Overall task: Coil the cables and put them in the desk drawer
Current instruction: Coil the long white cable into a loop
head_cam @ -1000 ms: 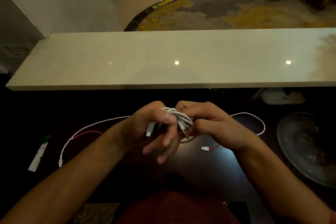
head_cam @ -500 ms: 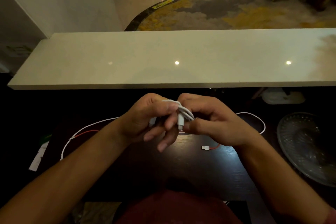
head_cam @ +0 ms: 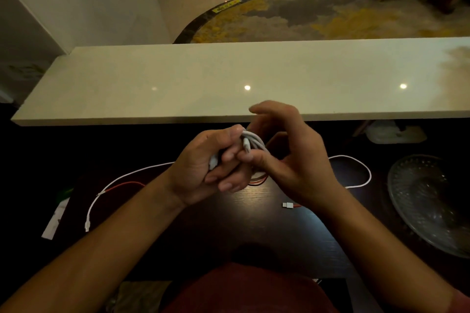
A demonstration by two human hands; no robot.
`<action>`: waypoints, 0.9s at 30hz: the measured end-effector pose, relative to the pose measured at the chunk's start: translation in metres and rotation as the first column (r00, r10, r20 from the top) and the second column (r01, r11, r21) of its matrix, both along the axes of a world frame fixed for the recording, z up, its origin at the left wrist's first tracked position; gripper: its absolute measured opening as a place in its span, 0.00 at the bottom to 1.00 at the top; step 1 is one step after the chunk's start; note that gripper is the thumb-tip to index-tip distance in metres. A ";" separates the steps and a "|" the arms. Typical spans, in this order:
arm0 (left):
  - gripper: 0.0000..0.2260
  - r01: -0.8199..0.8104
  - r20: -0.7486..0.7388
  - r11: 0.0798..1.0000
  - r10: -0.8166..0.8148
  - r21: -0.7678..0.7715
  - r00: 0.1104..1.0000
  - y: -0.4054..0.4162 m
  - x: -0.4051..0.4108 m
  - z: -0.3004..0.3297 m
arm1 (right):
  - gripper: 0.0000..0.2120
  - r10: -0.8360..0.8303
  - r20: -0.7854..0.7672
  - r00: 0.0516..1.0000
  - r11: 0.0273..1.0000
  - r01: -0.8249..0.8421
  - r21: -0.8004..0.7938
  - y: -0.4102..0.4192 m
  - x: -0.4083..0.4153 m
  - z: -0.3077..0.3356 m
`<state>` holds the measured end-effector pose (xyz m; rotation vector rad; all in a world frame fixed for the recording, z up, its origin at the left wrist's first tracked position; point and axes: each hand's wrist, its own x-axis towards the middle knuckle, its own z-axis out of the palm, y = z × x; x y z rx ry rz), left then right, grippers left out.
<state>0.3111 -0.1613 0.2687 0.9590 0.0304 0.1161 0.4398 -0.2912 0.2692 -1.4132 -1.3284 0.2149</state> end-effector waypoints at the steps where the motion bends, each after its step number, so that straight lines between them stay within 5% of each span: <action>1: 0.17 0.020 0.001 0.999 -0.020 -0.043 1.000 0.000 0.000 -0.001 | 0.19 -0.027 0.060 0.998 0.998 0.023 0.057 0.000 0.000 -0.001; 5: 0.18 -0.019 -0.045 0.996 0.015 -0.085 0.999 0.000 0.004 -0.006 | 0.05 -0.195 0.293 0.936 0.969 0.137 0.207 0.004 0.002 -0.004; 11: 0.13 -0.306 -0.212 0.939 0.335 0.159 0.918 -0.005 0.005 -0.013 | 0.03 -0.237 0.434 0.869 0.967 0.166 0.195 0.005 0.010 -0.014; 13: 0.08 -0.307 -0.221 0.936 0.340 0.173 0.914 -0.004 0.004 -0.013 | 0.03 -0.194 0.384 0.903 0.979 0.153 0.134 0.000 0.011 -0.014; 15: 0.14 -0.273 -0.214 0.938 0.318 0.215 0.924 -0.003 0.002 -0.014 | 0.05 -0.139 0.254 0.957 0.990 0.128 0.062 -0.005 0.010 -0.012; 19: 0.12 -0.281 -0.110 0.859 0.358 0.429 0.927 -0.010 0.001 -0.014 | 0.06 -0.038 0.010 0.999 0.999 0.038 -0.007 -0.007 0.012 -0.007; 27: 0.12 -0.383 -0.059 0.771 0.475 0.508 0.878 -0.022 0.010 -0.008 | 0.06 -0.060 0.374 0.925 0.996 0.029 0.088 -0.012 0.016 0.007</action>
